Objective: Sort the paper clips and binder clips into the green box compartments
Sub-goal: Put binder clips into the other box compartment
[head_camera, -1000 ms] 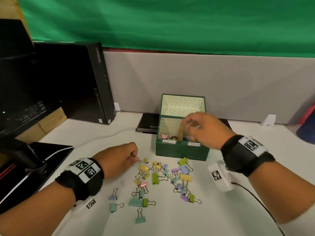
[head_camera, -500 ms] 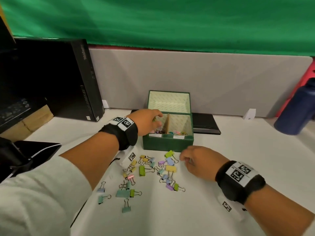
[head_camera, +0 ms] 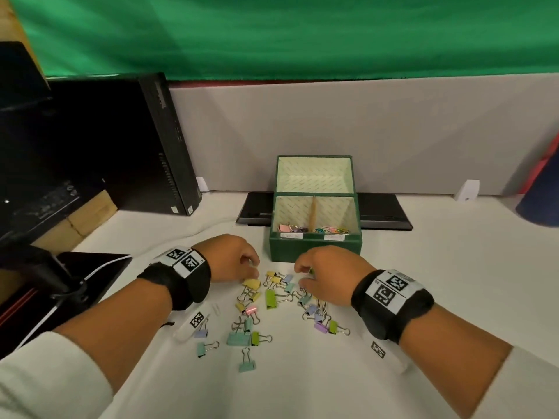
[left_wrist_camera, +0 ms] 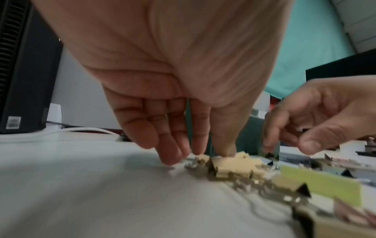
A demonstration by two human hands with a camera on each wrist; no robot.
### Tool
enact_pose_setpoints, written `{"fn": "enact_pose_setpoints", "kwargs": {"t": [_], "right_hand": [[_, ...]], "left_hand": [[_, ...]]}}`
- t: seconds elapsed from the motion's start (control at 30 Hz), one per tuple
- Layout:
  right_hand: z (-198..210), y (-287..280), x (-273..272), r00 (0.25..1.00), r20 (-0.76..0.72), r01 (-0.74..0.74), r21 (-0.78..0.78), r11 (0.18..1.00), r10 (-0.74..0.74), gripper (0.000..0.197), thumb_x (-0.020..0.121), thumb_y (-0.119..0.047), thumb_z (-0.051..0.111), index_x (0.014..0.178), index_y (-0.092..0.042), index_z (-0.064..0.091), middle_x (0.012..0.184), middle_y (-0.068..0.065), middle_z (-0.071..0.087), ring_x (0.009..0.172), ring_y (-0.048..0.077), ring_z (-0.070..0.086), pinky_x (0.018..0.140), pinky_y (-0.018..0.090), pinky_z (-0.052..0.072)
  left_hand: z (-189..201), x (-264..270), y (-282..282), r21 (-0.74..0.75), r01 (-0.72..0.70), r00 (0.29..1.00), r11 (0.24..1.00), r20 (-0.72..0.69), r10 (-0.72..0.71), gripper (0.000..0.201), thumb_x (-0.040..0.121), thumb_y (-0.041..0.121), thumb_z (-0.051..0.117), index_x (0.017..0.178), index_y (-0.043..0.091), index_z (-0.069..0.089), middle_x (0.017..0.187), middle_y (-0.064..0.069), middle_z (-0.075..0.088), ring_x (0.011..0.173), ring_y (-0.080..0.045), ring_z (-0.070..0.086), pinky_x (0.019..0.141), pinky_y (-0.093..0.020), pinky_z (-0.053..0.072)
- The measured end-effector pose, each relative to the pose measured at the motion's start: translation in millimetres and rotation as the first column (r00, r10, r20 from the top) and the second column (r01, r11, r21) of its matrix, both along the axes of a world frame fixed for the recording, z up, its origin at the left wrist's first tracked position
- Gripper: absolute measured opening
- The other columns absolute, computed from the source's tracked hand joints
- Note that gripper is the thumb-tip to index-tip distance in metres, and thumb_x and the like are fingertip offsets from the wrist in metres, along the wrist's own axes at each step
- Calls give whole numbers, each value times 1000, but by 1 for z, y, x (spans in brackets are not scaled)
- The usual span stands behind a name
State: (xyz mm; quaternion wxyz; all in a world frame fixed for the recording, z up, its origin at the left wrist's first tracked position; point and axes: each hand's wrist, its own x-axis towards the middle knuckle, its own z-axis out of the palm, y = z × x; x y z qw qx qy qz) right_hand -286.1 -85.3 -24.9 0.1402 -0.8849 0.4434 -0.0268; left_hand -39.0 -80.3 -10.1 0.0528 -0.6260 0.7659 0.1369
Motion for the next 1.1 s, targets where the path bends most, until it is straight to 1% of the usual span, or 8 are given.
{"fn": "enact_pose_setpoints", "kwargs": {"t": [0.13, 0.37, 0.47, 0.53, 0.63, 0.73, 0.97, 1.1], "right_hand": [[-3, -1, 10, 995, -91, 33, 49, 998, -28, 22, 90, -34, 62, 111, -33, 66, 105, -7, 62, 94, 17, 58, 81, 29, 50], [-3, -2, 13, 1000, -25, 3, 114, 993, 0, 21, 92, -19, 57, 102, -32, 70, 105, -10, 65, 92, 14, 61, 80, 25, 49], [-3, -1, 13, 1000, 4, -19, 89, 996, 19, 18, 92, -20, 55, 87, -32, 67, 98, -12, 63, 87, 13, 60, 76, 24, 48], [-1, 1, 12, 999, 22, -26, 50, 998, 25, 14, 94, -28, 56, 96, -32, 70, 97, -11, 59, 88, 13, 59, 78, 26, 50], [2, 4, 11, 998, -8, -69, 37, 997, 70, 33, 94, -42, 56, 128, -39, 60, 116, -10, 55, 107, 14, 55, 92, 32, 49], [3, 3, 14, 987, -84, -137, 43, 990, 140, 45, 96, -45, 54, 141, -43, 49, 132, -8, 52, 120, 17, 46, 101, 38, 44], [-3, 2, 12, 991, -41, -124, 70, 990, 127, 9, 89, -26, 62, 93, -33, 67, 92, -12, 64, 84, 10, 60, 79, 31, 56], [-3, 3, 11, 990, 20, -137, 36, 990, 137, 4, 91, -30, 60, 92, -32, 63, 95, -12, 59, 85, 10, 58, 79, 29, 54]], "left_hand": [[-9, -7, -4, 16, -1, 1000, 1000, -8, 2, 21, 87, 39, 69, 108, 35, 68, 97, 12, 63, 88, -9, 60, 77, -24, 49], [-7, -11, -9, -31, -51, 989, 998, -141, 46, 13, 82, 25, 68, 84, 31, 56, 88, 8, 64, 81, -15, 61, 72, -30, 55], [-6, -10, -5, 42, -36, 967, 998, -249, 45, 20, 88, 14, 60, 93, 32, 52, 89, -1, 68, 74, -20, 68, 67, -40, 61], [-6, -10, -5, 68, -13, 967, 998, -254, 30, 25, 92, 7, 51, 102, 30, 52, 94, -4, 68, 77, -22, 68, 65, -37, 58], [1, -15, -5, 28, -13, 989, 1000, -148, 17, 25, 96, 16, 48, 110, 30, 64, 110, 8, 60, 96, -13, 56, 82, -25, 44], [1, -22, -1, 37, 44, 993, 998, -110, -40, 33, 91, 38, 62, 123, 35, 65, 107, 13, 53, 93, -9, 49, 81, -24, 39], [-9, -29, 2, 50, 6, 997, 999, -77, -2, 18, 86, 38, 71, 97, 24, 71, 105, 5, 64, 88, -13, 58, 68, -24, 42], [-5, -17, 5, 44, -92, 976, 995, -192, 99, 24, 88, 44, 67, 91, 21, 67, 92, 6, 66, 83, -13, 60, 72, -27, 49]]}}
